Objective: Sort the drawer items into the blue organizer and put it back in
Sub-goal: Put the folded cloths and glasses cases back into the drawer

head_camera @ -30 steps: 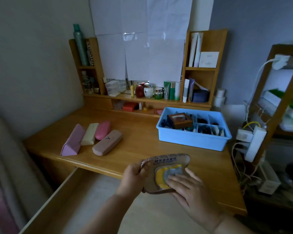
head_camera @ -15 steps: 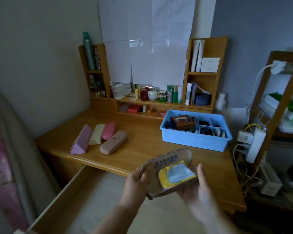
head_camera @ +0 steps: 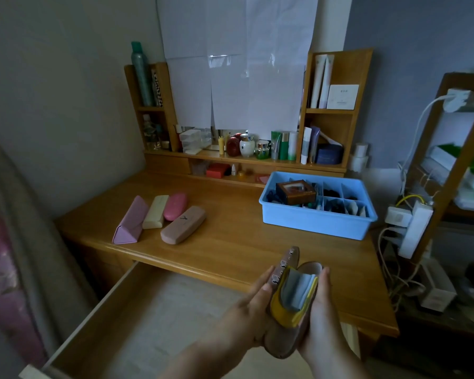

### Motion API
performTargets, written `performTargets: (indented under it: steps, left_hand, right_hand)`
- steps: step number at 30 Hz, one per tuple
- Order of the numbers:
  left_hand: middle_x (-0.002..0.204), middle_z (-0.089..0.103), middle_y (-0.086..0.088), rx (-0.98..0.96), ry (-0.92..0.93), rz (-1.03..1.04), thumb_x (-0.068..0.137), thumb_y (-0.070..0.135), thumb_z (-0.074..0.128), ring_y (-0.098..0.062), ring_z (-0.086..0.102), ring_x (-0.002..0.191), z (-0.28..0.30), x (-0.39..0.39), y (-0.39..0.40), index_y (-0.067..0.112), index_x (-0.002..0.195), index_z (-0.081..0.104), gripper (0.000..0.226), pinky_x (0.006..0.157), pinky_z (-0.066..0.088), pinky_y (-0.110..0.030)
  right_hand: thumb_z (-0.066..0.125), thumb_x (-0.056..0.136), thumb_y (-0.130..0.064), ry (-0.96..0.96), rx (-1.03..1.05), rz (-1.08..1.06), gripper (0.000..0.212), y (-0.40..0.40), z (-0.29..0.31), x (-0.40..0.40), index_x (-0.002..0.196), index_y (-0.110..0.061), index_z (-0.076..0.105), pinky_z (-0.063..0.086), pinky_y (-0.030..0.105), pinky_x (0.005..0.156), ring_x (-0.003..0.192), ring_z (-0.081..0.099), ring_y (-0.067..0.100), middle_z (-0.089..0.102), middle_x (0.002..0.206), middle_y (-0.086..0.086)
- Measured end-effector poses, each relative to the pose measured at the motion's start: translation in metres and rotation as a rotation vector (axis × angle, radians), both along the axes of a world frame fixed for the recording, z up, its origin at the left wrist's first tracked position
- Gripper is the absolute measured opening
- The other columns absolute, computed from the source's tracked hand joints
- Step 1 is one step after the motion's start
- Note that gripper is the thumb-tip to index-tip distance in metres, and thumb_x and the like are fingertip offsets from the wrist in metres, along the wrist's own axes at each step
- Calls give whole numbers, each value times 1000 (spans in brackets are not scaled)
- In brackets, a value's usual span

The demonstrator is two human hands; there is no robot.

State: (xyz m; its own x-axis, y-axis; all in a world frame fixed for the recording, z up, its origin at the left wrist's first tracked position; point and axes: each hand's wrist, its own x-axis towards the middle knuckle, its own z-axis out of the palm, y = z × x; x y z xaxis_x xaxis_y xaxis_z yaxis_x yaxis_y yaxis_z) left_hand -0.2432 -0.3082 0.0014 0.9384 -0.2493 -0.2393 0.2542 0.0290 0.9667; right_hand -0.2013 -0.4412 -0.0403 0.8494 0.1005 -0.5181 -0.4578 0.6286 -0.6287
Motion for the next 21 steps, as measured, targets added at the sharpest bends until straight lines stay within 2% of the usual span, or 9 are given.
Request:
performTargets:
  steps: [2,3,5,7,11,13,15,18,21]
  left_hand:
    - [132,43,21,79,-105,22,99,41,37,-6,42,128,-14,-1,-7,61,123,39,31,108,39,-31]
    - [132,42,20,167,-202,32,99,40,38,0,40,127,-23,-2,-11,63,123,34,33,108,32,-19]
    - [129,44,10,357,-328,40,98,40,42,5,45,117,-34,-7,-17,68,123,23,42,93,25,3]
    - [121,45,5,421,-367,40,96,40,47,3,48,112,-41,-10,-20,70,121,19,48,84,23,9]
    - [123,44,13,472,-419,-46,84,39,65,18,45,109,-43,-9,-8,64,130,18,70,90,27,5]
    - [128,46,13,445,-440,-61,82,30,70,19,45,112,-41,-7,6,57,132,27,72,95,32,-2]
    - [126,47,11,470,-467,-53,80,20,73,12,50,110,-43,-7,24,48,134,36,71,93,40,-9]
    - [120,42,13,644,-528,-44,77,20,72,8,50,104,-55,-12,44,43,137,38,73,90,42,-11]
    - [121,43,10,717,-538,17,73,25,72,2,50,108,-73,-22,53,42,134,35,73,95,40,-14]
  right_hand:
    - [36,60,-88,47,-34,14,84,1,-1,2,100,-18,59,50,44,70,86,60,35,66,93,16]
    - [36,63,-88,58,-45,18,84,3,-2,2,100,-16,58,48,44,73,85,59,35,63,95,16]
    - [41,62,-88,45,-29,9,92,7,-5,1,105,-9,61,49,40,71,87,64,33,67,96,19]
    - [47,57,-85,21,-5,-14,93,10,-9,0,107,-8,62,50,37,65,87,67,32,71,94,18]
    - [48,70,-76,0,-7,35,74,12,-5,-4,99,-10,63,54,35,45,63,71,33,73,72,16]
    - [54,69,-70,-45,11,97,68,8,-6,-4,106,-13,62,57,38,56,78,72,33,74,88,16]
    - [60,68,-63,-94,-113,168,62,-1,-11,-3,110,-18,60,55,38,71,93,68,28,71,103,11]
    - [64,77,-48,-102,-316,279,45,-6,-21,-6,104,-12,61,51,31,56,66,63,23,65,80,10]
    - [55,93,-30,-135,-430,294,22,6,-39,-8,104,-11,58,50,27,47,56,60,23,61,81,13]
